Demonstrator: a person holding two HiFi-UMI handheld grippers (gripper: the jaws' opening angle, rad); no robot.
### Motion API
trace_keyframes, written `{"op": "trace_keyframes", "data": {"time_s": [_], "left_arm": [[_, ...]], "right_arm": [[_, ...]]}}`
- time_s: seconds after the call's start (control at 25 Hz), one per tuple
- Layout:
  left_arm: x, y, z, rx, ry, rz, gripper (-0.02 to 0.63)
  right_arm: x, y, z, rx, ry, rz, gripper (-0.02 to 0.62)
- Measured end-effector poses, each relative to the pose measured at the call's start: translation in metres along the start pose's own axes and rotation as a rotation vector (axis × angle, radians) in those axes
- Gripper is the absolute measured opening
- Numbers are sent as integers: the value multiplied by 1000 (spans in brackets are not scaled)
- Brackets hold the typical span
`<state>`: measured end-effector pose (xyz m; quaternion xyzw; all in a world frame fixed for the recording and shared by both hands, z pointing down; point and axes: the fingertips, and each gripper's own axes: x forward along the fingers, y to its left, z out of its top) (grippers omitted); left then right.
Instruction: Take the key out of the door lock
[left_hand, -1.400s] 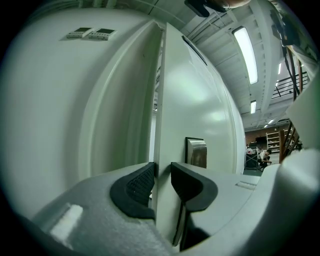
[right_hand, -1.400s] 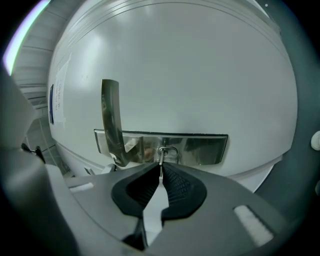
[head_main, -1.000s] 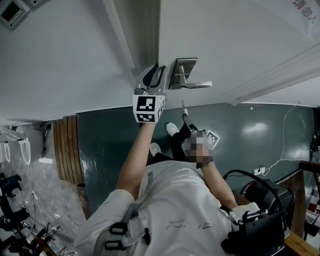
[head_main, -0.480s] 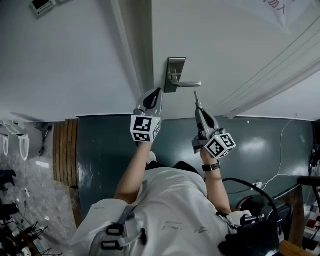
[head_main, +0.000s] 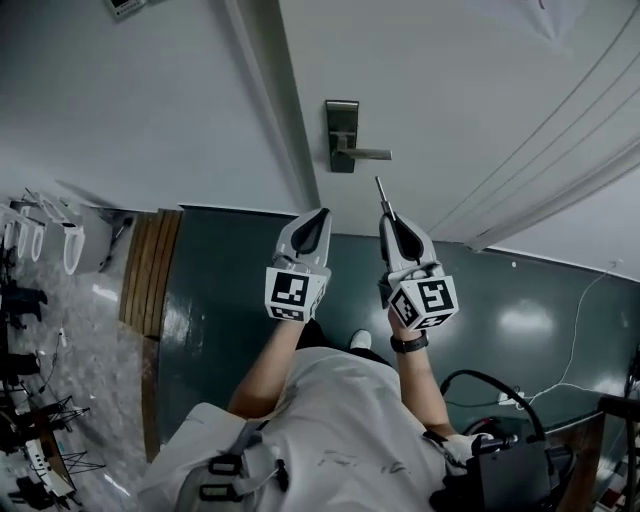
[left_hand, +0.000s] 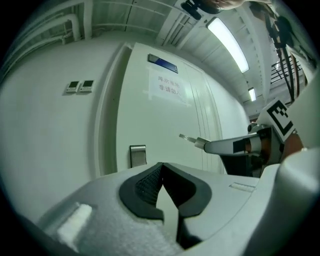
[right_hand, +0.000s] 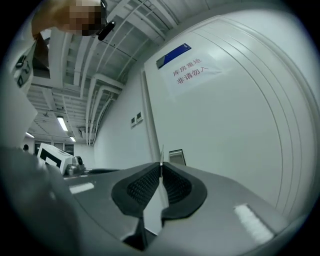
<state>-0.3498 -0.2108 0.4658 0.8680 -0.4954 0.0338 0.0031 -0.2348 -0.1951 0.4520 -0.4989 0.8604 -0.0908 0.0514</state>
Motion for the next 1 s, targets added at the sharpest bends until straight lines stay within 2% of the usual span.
{"op": "trace_keyframes", "data": {"time_s": [0.12,0.32,0.52,0.72,0.84,1.0], "left_arm": [[-5,-15,-16,-4,36,-34,0],[8,-26,-12,5,11,-98,1],[15,-20,-17,7,11,-126,1],[10,-11,-19,-31,-2,-136,1],[10,-17,-10,-42,-50,-165,1],[2,-30,-11,-45,-51,-203,1]], "right_arm": [[-9,4,-5,-14,11,-7,21],[-17,-12,2,-43,15,-53,21],[-17,-24,2,-13,-5,-71,21],[-7,-12,-2,-30,9,-57,21],[-4,-6,-5,-27,18,-52,21],[-6,6,-15,-10,44,-46,21]]}}
